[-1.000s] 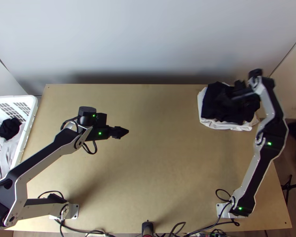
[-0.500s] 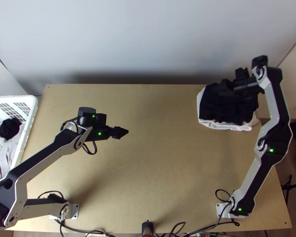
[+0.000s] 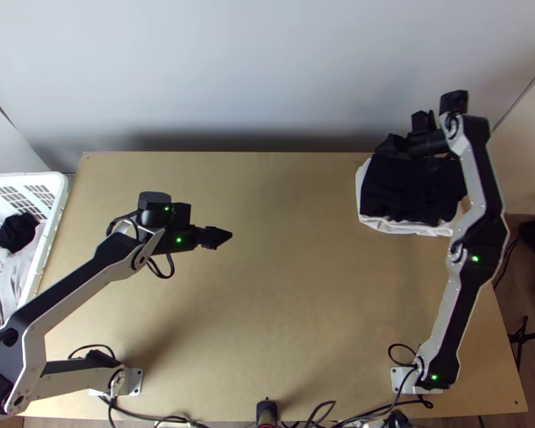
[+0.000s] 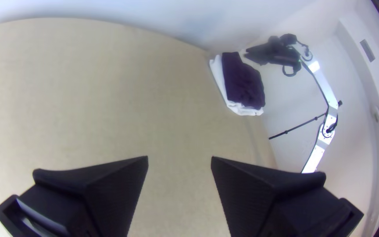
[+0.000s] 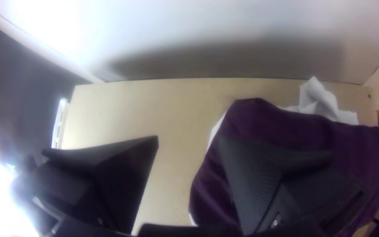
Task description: Fold the t-shirt
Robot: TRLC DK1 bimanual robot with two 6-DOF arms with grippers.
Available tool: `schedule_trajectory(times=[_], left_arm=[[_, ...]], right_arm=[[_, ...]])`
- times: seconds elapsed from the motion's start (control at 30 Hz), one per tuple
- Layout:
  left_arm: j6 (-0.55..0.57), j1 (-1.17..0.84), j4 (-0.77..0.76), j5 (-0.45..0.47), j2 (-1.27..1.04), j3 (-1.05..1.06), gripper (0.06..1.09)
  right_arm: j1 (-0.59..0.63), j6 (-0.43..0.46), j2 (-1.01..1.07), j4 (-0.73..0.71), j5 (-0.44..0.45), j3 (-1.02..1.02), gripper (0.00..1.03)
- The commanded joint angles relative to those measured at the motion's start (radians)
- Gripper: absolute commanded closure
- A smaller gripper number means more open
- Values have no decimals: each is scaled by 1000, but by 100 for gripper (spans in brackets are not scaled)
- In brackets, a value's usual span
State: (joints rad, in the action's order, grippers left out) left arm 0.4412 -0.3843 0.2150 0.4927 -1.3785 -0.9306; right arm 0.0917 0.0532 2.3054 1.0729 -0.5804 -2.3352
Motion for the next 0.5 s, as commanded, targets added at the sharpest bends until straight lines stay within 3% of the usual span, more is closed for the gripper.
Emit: schedule_trajectory(times=[0.0,0.2,0.47], left_arm=[[1,7,7,0,29,26,36],[1,-1,-3,-2,35,53,36],[-6,12,-12,-2,42,76,36]], right_arm=[[13,-39,196,-96,57,-50,38],[17,-47,302,-67,86,-39,38],[54,-82,11,-119,86,-41,37]])
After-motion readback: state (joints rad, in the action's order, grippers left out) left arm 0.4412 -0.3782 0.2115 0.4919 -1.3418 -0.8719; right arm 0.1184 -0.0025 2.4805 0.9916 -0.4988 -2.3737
